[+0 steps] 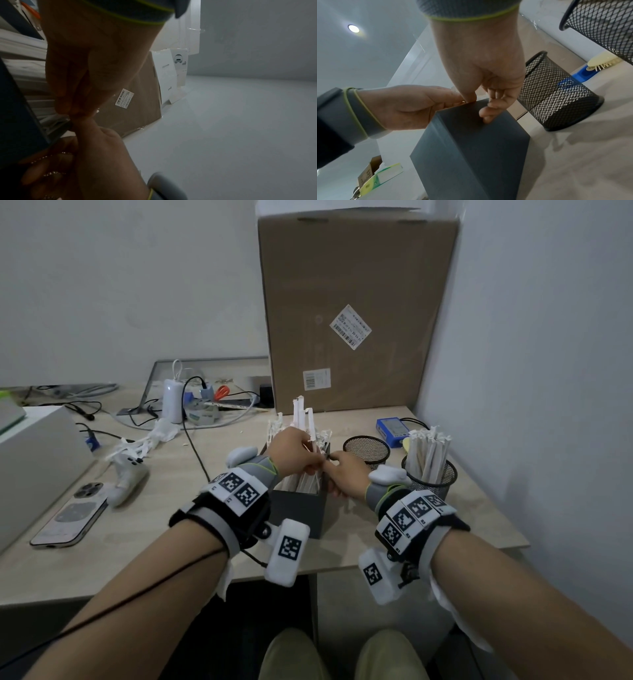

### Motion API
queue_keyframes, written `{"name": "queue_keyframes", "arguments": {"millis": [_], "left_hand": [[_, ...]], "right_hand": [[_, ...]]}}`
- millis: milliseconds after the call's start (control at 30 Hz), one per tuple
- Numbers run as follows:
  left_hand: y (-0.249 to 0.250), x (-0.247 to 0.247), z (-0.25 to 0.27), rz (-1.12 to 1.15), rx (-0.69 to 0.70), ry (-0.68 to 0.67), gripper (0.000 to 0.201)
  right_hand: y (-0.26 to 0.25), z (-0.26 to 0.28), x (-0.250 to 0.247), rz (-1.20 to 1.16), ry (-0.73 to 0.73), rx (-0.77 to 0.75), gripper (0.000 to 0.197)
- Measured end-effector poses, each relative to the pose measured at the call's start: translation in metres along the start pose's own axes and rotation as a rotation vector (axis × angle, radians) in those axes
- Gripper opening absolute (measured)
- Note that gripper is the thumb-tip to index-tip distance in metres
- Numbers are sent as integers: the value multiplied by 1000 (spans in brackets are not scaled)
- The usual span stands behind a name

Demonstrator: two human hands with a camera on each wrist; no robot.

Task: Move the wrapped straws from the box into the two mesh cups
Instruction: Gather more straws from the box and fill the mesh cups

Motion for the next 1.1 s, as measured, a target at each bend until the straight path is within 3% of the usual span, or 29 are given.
{"name": "queue_keyframes", "arguments": {"millis": [200,433,600,733,867,1033,1100], "left_hand": [[-4,4,4,14,-48,-8,27],[-7,3,11,-124,-11,-133,35],[-5,-15,12,-328,36,-12,32],[2,-25,9,-509,8,-113,30],[-7,-8,9,-513,-37,-183,30],[-21,9,16,-448,-151,-46,72],[-22,10,18,-457,-186,-43,79]], "right_hand": [[3,-2,6,-39,16,8,45],[5,-1,7,-60,12,13,45],[3,3,6,-58,-12,35,46],[2,4,7,-61,-5,47,46],[2,4,7,-40,7,46,45],[0,5,7,-21,7,40,44],[-1,5,9,-23,6,41,44]]}}
Point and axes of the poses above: each hand's wrist, its own z-axis away from the middle knuckle, its own x-axis out of the palm, y = z × x, the point moved 1 cm from there along -z, towards the middle knuckle, and after that the axes turned 10 degrees about x, right-handed, at the moved point
